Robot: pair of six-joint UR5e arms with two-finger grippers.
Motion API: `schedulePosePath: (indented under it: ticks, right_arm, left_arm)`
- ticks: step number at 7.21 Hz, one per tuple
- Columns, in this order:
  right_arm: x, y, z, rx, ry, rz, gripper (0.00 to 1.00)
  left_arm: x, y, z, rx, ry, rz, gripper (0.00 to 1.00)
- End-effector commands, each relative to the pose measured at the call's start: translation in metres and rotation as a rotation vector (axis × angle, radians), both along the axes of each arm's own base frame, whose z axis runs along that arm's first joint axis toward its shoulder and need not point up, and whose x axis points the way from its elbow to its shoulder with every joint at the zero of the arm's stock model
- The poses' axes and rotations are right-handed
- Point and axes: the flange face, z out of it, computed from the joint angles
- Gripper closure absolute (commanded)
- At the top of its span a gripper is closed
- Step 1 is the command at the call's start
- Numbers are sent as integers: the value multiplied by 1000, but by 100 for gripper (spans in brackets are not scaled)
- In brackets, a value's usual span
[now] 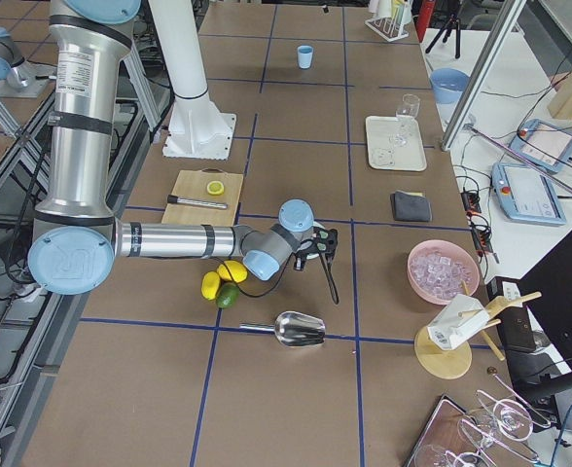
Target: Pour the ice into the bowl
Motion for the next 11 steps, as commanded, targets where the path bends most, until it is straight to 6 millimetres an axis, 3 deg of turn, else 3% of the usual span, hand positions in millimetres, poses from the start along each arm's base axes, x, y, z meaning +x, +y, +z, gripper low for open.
schedulePosePath:
  ticks: [1, 3, 4, 5, 6, 7, 8, 9, 10, 11]
  right_arm:
    - [-6, -1, 4, 11, 30, 18, 1]
    - [-10, 0, -7, 40, 19, -3, 0]
    - [6, -5, -9, 72, 6, -26, 0]
    - [45, -21, -8, 119, 43, -44, 0]
    - [85, -35, -22, 123, 55, -63, 0]
    - [127, -52, -46, 131, 86, -71, 0]
    - [182, -48, -45, 160, 116, -100, 0]
    - [222, -40, -31, 162, 140, -158, 0]
    - [241, -28, -13, 152, 148, -229, 0]
    - [244, -23, -6, 110, 149, -247, 0]
  left_arm:
    - [0, 0, 0, 0, 0, 0, 0]
    - [2, -2, 2, 1, -6, 11, 0]
    - [2, -1, 1, 16, -12, 31, 0]
    - [5, 1, 10, 90, -65, 146, 0]
    - [-20, -2, 19, 117, -135, 184, 0]
    - [-62, -6, 24, 103, -194, 172, 0]
    - [-85, -7, 34, 64, -230, 223, 0]
    - [-123, -37, 18, 23, -244, 193, 0]
    - [-130, -41, 19, -127, -216, 198, 0]
    - [-131, -39, 5, -204, -193, 205, 0]
